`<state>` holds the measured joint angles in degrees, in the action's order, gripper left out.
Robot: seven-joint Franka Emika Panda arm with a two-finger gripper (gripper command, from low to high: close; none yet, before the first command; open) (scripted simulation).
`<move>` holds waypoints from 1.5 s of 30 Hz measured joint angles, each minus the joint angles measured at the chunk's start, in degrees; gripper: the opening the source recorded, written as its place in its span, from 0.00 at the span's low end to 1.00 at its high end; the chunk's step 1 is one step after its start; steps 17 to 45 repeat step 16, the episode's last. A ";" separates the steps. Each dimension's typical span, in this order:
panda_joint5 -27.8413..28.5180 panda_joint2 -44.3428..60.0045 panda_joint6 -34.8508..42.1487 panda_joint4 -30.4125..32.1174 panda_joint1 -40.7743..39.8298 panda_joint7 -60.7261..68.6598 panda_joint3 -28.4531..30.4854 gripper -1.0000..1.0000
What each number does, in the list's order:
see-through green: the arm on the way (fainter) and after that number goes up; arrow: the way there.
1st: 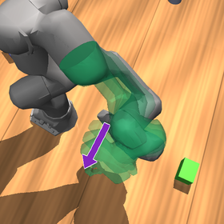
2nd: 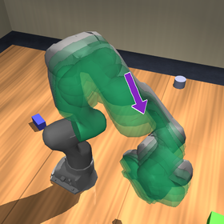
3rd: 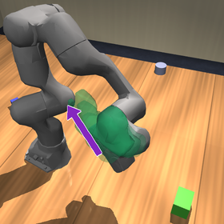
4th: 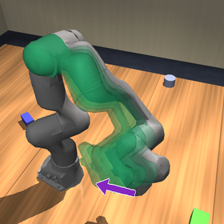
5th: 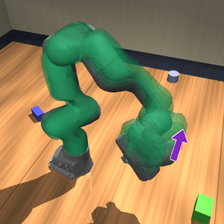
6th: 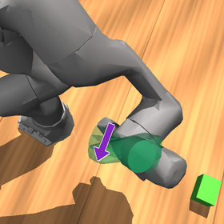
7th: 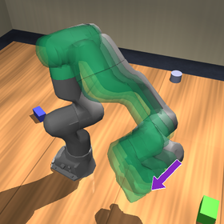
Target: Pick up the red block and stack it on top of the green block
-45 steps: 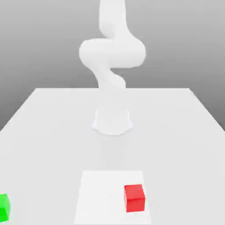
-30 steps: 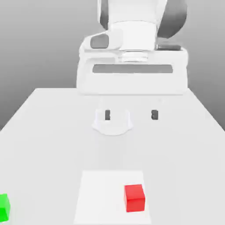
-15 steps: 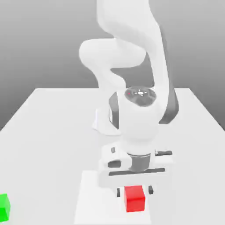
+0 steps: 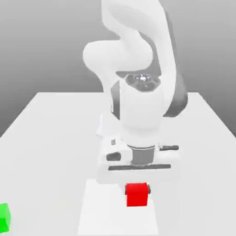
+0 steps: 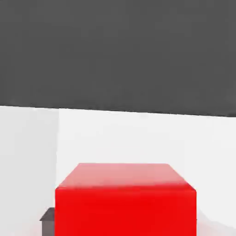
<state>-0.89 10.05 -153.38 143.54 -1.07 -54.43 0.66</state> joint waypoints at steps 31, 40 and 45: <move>-12.30 15.15 3.66 -17.61 -15.88 -19.20 14.74 1.00; -12.30 15.15 3.66 -17.61 -15.88 -19.20 14.74 1.00; -12.30 15.15 3.66 -17.61 -15.88 -19.20 14.74 1.00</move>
